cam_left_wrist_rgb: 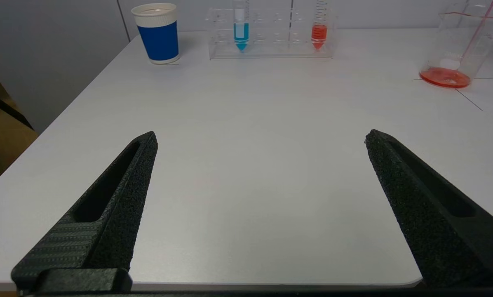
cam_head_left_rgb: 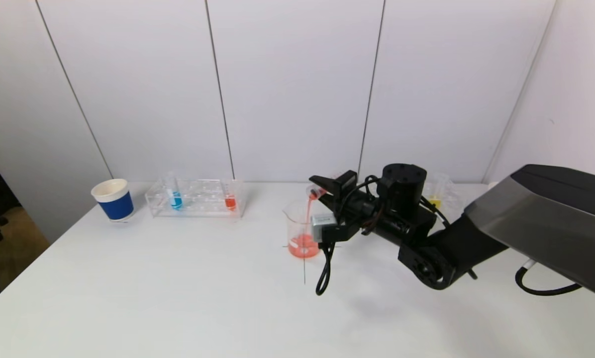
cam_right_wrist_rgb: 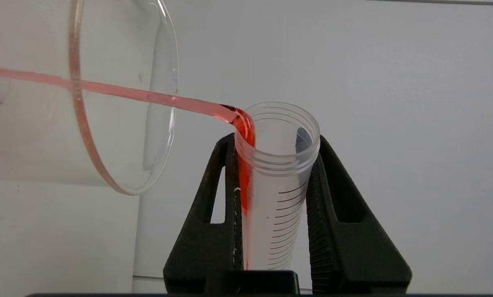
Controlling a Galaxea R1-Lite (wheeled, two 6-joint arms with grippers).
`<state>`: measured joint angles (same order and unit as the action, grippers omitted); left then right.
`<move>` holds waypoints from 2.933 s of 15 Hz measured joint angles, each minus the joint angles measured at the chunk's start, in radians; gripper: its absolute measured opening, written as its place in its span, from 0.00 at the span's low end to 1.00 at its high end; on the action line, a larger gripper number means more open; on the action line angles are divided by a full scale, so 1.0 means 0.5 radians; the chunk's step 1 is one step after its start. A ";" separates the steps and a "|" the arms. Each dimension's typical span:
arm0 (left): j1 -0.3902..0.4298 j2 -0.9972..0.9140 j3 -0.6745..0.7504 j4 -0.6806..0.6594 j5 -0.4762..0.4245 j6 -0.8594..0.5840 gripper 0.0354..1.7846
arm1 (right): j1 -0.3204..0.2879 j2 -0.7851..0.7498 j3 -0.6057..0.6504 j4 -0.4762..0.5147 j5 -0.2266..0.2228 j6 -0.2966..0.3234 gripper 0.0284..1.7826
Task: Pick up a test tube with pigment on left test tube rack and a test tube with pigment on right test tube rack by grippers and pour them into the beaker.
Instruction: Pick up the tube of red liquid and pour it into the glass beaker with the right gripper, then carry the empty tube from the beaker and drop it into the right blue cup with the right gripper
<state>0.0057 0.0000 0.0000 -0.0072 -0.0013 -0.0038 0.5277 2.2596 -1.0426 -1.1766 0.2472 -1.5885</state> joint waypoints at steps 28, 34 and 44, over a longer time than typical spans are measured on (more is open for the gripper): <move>0.000 0.000 0.000 0.000 -0.001 0.000 0.99 | 0.018 -0.050 -0.019 0.175 -0.114 -0.318 0.27; 0.000 0.000 0.000 0.000 -0.001 -0.001 0.99 | 0.027 -0.069 -0.016 0.187 -0.129 -0.294 0.27; 0.000 0.000 0.000 0.000 0.000 -0.002 0.99 | 0.116 -0.043 -0.003 -0.093 -0.277 0.335 0.27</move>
<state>0.0057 0.0000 0.0000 -0.0072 -0.0013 -0.0047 0.5857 2.2379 -1.0438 -1.2232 0.1085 -1.4211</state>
